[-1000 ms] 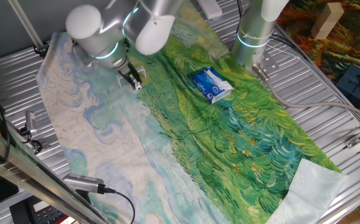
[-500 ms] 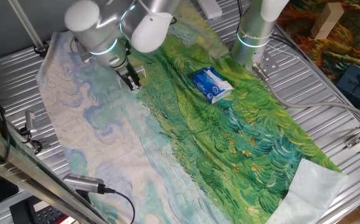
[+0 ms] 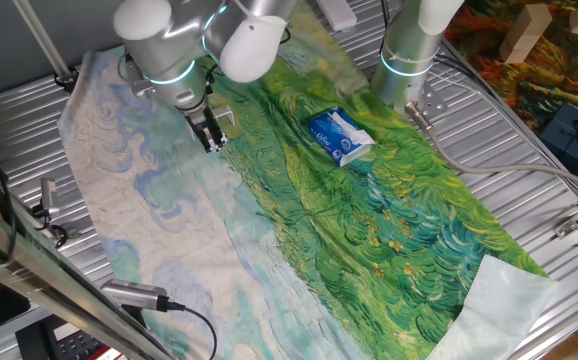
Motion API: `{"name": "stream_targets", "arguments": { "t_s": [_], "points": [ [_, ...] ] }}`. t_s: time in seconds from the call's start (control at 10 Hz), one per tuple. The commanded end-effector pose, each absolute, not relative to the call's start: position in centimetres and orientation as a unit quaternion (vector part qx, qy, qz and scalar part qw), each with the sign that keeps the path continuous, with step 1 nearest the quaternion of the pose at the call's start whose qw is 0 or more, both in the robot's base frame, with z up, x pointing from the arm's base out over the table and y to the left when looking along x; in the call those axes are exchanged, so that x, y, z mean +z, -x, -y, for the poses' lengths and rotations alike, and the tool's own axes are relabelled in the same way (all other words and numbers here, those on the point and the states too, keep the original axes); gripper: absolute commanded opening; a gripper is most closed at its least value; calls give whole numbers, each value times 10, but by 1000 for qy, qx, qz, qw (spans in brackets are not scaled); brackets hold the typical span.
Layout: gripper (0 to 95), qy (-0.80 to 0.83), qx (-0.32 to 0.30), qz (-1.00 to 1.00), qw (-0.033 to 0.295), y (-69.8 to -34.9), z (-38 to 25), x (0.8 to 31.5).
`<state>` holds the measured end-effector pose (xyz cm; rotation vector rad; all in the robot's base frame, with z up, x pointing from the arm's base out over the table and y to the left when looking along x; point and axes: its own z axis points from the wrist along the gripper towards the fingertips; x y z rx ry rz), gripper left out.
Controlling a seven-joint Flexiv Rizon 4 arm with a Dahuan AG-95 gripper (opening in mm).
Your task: Push the soccer ball into the goal
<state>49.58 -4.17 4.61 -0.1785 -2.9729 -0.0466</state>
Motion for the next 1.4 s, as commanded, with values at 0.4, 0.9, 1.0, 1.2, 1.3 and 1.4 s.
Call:
{"name": "stream_targets", "arguments": {
  "t_s": [0.4,0.9,1.0,1.2,1.3,1.4],
  "points": [
    [0,58,-11,994,95,-499,43,36],
    [0,48,22,984,171,-501,37,26],
    [0,47,28,983,177,-501,36,24],
    [0,49,27,984,172,-500,33,22],
    [0,41,39,982,182,-500,33,23],
    [0,39,41,980,188,-500,33,23]
  ]
}}
